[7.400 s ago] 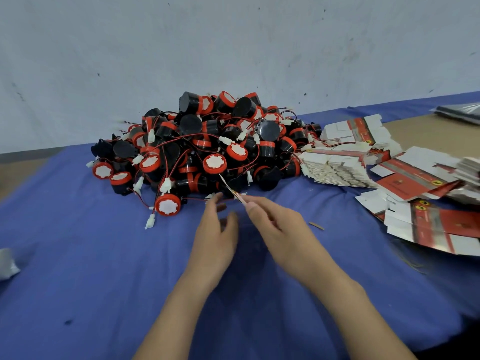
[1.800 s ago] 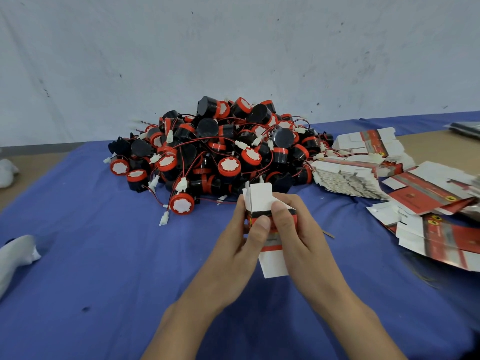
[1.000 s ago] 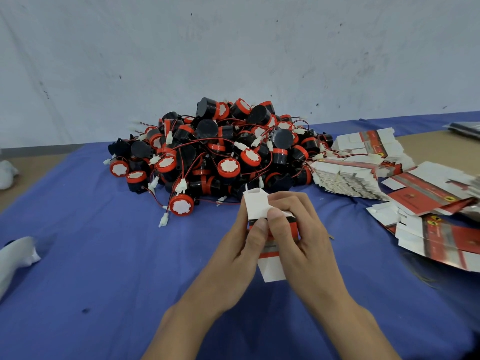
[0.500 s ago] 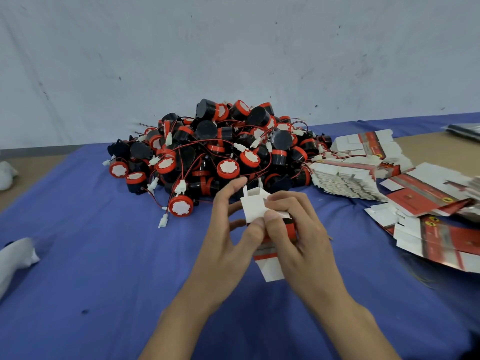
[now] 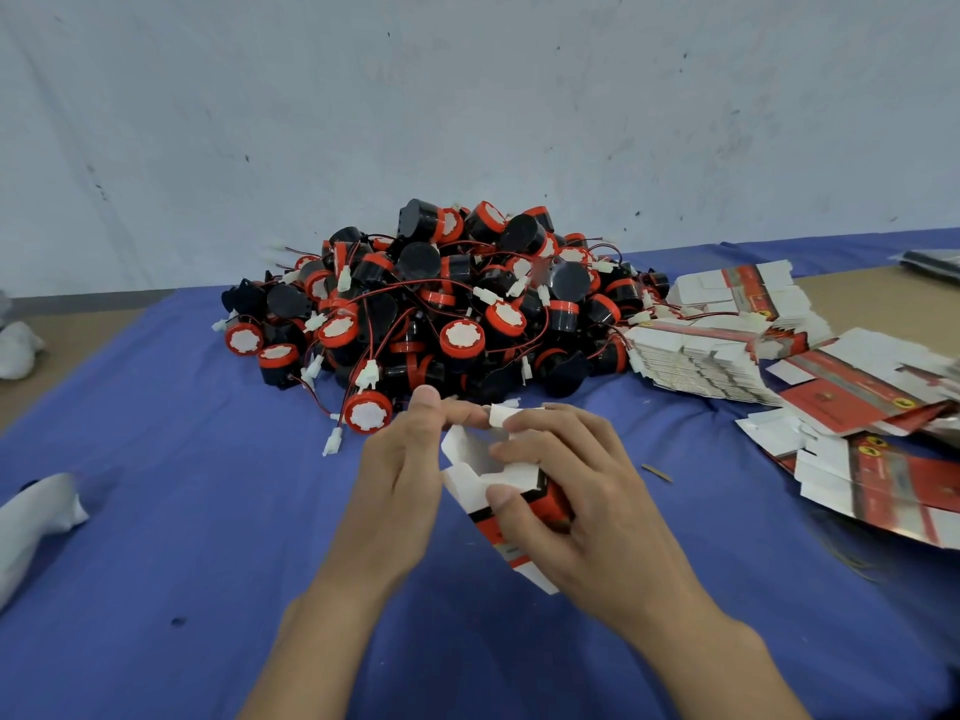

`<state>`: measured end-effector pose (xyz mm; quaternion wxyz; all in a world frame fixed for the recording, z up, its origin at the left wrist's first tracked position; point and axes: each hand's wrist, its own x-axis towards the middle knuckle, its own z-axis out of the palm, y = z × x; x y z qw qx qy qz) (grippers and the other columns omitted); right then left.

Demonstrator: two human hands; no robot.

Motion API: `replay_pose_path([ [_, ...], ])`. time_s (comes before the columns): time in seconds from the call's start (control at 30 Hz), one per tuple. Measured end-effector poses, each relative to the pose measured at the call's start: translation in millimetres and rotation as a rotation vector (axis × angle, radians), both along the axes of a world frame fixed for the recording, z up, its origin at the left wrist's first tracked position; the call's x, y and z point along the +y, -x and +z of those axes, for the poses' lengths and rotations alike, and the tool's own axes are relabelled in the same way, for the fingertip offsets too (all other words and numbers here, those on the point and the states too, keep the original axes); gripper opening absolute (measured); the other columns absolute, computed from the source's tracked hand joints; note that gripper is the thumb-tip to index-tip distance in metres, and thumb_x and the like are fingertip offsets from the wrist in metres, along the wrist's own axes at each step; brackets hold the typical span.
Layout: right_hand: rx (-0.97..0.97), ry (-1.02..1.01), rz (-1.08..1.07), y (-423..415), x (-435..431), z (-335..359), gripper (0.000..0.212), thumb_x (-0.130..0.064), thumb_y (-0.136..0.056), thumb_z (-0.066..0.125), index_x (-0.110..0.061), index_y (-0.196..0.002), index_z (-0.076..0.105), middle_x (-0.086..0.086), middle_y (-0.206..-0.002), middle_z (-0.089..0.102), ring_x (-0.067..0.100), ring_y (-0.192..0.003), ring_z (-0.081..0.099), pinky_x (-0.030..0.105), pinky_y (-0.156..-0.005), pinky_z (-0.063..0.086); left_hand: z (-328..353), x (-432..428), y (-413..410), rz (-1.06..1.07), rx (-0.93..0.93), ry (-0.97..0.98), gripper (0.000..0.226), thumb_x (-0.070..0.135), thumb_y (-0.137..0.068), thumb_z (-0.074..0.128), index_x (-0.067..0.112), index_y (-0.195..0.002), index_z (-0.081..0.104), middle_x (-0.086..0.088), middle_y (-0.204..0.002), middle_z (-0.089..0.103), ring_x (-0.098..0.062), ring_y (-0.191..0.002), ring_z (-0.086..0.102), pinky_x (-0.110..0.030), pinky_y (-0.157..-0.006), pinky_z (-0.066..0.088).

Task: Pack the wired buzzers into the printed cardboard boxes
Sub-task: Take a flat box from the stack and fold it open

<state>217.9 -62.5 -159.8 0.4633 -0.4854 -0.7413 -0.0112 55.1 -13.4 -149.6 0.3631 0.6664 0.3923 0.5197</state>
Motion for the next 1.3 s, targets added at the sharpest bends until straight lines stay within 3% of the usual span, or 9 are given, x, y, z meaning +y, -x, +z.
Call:
replay_pose_path([
  [0.1,-0.013,-0.001,-0.001,-0.2,1.0,-0.5,0.031,-0.046,-0.093,0.055,-0.023,-0.107,0.070,-0.016,-0.127,0.060,0.017,-0.129,0.048,0.042,-0.101,0.046,2.4,-1.0,1.9,-0.018,0.038,0.026,0.063,0.074,-0.092,0.017,0.047,-0.106,0.072,0.030,-0.117,0.067,0.012,-0.117,0.054,-0.021,-0.095,0.036],
  [0.4,-0.007,-0.006,-0.021,0.0,-0.5,1.2,0.029,-0.044,-0.093,0.055,-0.021,-0.103,0.070,-0.014,-0.120,0.062,0.018,-0.124,0.049,0.041,-0.099,0.046,5.8,-4.5,0.0,-0.098,-0.024,0.097,0.061,0.065,-0.097,0.020,0.038,-0.115,0.071,0.020,-0.118,0.070,0.002,-0.117,0.060,-0.031,-0.103,0.043],
  [0.6,0.019,-0.004,-0.032,1.9,-1.7,2.8,0.027,-0.043,-0.096,0.050,-0.029,-0.109,0.070,-0.014,-0.121,0.058,0.016,-0.122,0.046,0.037,-0.098,0.045,9.3,-8.9,-3.0,-0.174,-0.036,0.076,0.053,0.066,-0.099,0.021,0.043,-0.113,0.068,0.023,-0.115,0.069,0.004,-0.109,0.063,-0.005,-0.085,0.045],
  [0.77,0.000,-0.016,-0.037,0.9,-1.3,2.5,0.029,-0.045,-0.097,0.049,-0.025,-0.094,0.070,-0.011,-0.124,0.058,0.017,-0.124,0.046,0.039,-0.097,0.045,6.9,-6.2,-3.4,-0.186,-0.035,0.061,0.053,0.064,-0.100,0.022,0.041,-0.117,0.066,0.022,-0.114,0.069,0.002,-0.106,0.064,-0.004,-0.082,0.045],
  [1.0,0.034,-0.066,-0.042,1.1,0.0,2.1,0.028,-0.042,-0.096,0.052,-0.021,-0.084,0.066,-0.010,-0.120,0.060,0.019,-0.122,0.048,0.036,-0.096,0.045,6.0,-6.9,-4.3,-0.196,-0.018,0.057,0.054,0.069,-0.093,0.023,0.045,-0.122,0.062,0.019,-0.120,0.066,-0.003,-0.112,0.063,-0.007,-0.087,0.046],
  [1.1,0.077,-0.040,-0.024,1.6,0.3,2.7,0.025,-0.043,-0.096,0.052,-0.023,-0.089,0.065,-0.013,-0.122,0.057,0.016,-0.124,0.047,0.026,-0.099,0.041,9.2,-10.9,-6.2,-0.213,-0.047,0.061,0.048,0.068,-0.095,0.028,0.045,-0.120,0.062,0.014,-0.117,0.069,-0.008,-0.110,0.065,-0.013,-0.088,0.049],
  [1.23,0.205,0.021,0.009,2.4,-0.8,4.6,0.020,-0.047,-0.097,0.049,-0.033,-0.098,0.064,-0.020,-0.122,0.054,0.013,-0.125,0.048,0.016,-0.098,0.038,14.1,-5.2,-12.4,-0.193,-0.164,0.141,0.041,0.065,-0.092,0.042,0.040,-0.120,0.059,0.009,-0.114,0.070,-0.020,-0.118,0.062,-0.034,-0.100,0.048],
  [1.3,0.233,0.043,0.013,2.1,-1.1,5.7,0.021,-0.048,-0.097,0.048,-0.035,-0.103,0.063,-0.023,-0.121,0.055,0.014,-0.125,0.048,0.016,-0.097,0.038,14.5,-7.0,-11.5,-0.209,-0.132,0.135,0.050,0.074,-0.088,0.045,0.043,-0.127,0.054,0.015,-0.118,0.069,-0.013,-0.121,0.061,-0.031,-0.100,0.048],
])
